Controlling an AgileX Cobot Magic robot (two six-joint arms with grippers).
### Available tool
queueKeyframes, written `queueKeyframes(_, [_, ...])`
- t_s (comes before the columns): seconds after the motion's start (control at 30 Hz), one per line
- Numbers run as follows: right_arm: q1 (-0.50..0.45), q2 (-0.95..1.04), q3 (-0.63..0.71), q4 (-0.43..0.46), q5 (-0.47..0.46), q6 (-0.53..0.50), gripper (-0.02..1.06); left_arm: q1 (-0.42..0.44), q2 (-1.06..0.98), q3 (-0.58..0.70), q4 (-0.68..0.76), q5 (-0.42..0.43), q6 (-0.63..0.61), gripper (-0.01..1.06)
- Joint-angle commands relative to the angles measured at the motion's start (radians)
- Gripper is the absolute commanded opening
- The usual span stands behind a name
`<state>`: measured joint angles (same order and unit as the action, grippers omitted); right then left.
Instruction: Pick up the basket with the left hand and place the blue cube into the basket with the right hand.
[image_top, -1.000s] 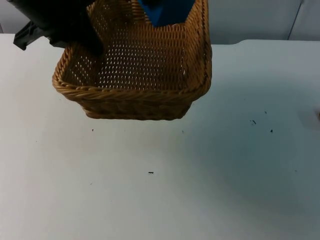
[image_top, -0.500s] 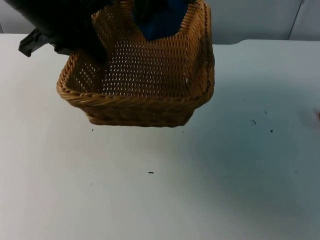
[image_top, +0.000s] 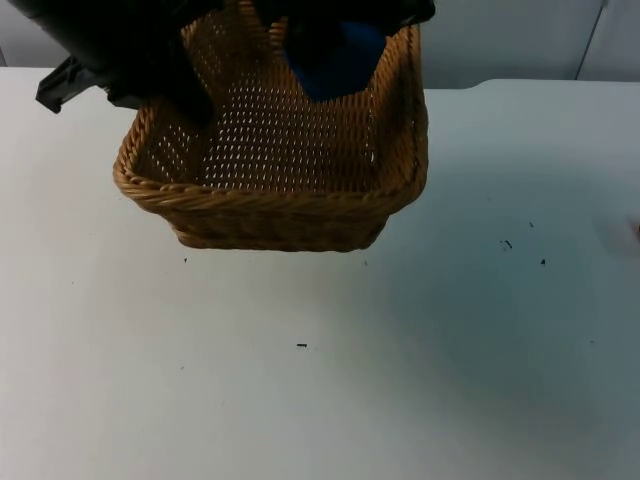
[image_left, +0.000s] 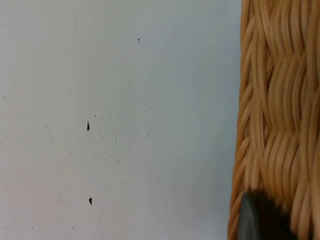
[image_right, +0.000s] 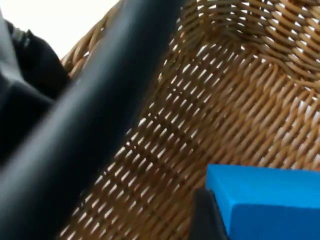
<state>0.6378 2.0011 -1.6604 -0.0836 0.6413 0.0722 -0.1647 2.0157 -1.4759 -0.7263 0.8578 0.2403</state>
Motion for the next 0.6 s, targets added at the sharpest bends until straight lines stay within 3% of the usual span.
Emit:
queueKeyframes(0.0, [-0.002, 0.01, -0.008, -0.001, -0.037, 0.005, 0.0, -0.008, -0.01, 0.0, -0.029, -0.001, -0.005, 0.0])
queueKeyframes(0.57, [-0.002, 0.07, -0.008, 0.009, -0.081, -0.004, 0.02, -0.008, -0.01, 0.0, -0.03, -0.001, -0.005, 0.0])
